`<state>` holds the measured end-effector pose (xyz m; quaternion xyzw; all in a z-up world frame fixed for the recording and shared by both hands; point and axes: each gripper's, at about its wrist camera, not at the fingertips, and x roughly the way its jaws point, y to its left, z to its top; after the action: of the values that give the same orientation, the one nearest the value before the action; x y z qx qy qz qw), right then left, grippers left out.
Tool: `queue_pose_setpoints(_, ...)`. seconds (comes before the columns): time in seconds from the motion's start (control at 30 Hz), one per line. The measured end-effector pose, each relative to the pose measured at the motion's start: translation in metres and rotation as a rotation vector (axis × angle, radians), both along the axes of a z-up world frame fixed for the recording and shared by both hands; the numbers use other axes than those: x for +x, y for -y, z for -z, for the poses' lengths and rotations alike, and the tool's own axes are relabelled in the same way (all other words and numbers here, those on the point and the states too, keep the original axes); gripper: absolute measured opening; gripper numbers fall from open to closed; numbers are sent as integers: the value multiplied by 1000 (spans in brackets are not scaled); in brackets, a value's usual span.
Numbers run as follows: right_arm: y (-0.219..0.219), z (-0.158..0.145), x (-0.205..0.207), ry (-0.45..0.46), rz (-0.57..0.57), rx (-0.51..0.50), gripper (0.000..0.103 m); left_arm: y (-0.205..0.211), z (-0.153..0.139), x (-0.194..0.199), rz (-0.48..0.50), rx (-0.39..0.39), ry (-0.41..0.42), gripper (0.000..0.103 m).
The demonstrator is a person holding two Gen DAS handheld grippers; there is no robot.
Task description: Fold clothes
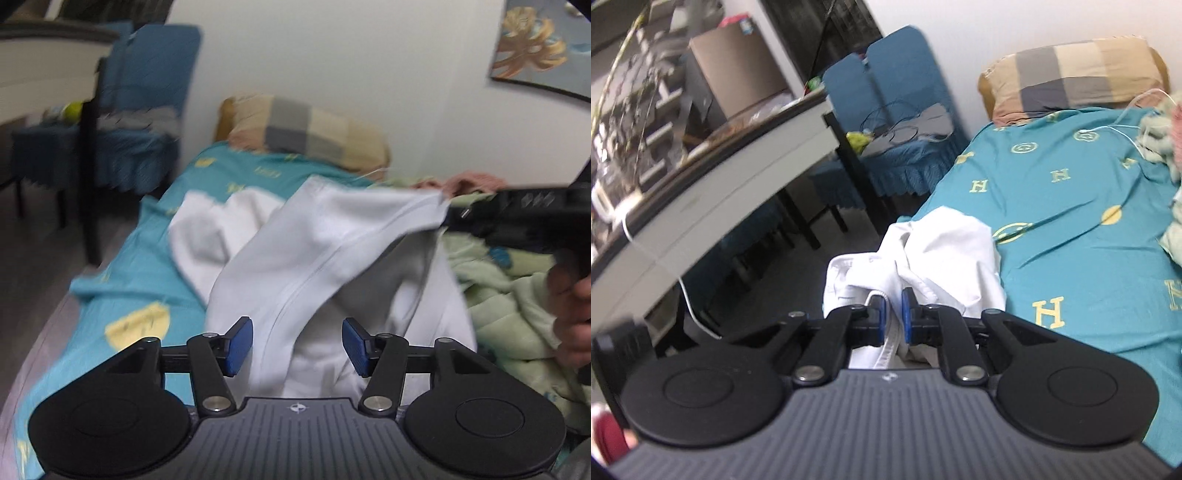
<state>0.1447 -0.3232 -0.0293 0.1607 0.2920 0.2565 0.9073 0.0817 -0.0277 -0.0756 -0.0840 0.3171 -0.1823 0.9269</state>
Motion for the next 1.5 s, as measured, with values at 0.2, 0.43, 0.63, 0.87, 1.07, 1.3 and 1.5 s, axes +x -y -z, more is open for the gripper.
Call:
queue_pose_setpoints(0.2, 7, -2, -5, 29, -6, 52, 12, 4, 26, 16, -151, 7, -86, 56)
queue_pose_setpoints(0.43, 20, 1, -5, 21, 31, 42, 12, -27, 6, 20, -132, -222, -39, 11)
queue_pose_setpoints(0.63, 19, 8, 0, -26, 50, -33, 14, -62, -28, 14, -17, -513, 43, 9)
queue_pose_setpoints(0.87, 1, 8, -7, 53, -4, -188, 64, -78, -37, 18, 23, -647, 54, 8)
queue_pose_setpoints(1.07, -36, 0, -32, 285, -59, -409, 72, -69, -38, 15, 73, -598, 72, 8)
queue_pose_setpoints(1.3, -79, 5, -59, 499, -201, -660, 71, -62, -41, 11, 118, -561, 96, 9)
queue_pose_setpoints(1.5, -124, 34, -64, 646, -285, -1013, 45, -61, -39, 10, 119, -508, 92, 9)
